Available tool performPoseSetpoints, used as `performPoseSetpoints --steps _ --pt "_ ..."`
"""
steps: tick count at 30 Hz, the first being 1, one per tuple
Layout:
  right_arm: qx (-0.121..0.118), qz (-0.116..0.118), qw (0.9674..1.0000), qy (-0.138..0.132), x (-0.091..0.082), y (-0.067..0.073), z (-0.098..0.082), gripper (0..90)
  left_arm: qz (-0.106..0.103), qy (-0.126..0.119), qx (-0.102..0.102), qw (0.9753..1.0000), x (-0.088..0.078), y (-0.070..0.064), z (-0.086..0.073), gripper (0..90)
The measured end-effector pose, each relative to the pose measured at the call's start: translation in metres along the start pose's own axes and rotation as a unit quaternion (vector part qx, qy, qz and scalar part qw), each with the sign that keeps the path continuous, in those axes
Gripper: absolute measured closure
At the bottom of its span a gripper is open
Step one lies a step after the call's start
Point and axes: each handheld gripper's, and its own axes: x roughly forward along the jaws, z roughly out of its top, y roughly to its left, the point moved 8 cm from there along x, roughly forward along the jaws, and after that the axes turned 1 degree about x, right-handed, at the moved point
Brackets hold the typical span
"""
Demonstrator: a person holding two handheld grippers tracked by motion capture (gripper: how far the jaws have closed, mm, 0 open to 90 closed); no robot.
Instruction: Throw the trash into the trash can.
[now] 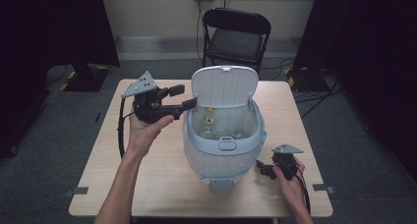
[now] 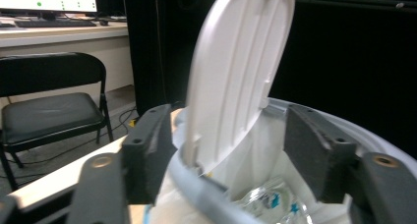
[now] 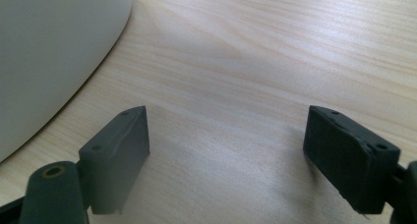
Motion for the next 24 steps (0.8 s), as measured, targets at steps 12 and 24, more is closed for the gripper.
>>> performPoseSetpoints --steps 12,24 --pt "0.0 0.0 1.0 0.0 0.0 0.0 0.0 16.5 0.052 0.002 -0.011 0.9986 -0.001 0.03 -0.004 35.3" --pt "0.0 0.0 1.0 0.0 0.0 0.0 0.0 16.5 0.089 -0.004 -0.047 0.9949 0.006 0.054 0.008 31.5"
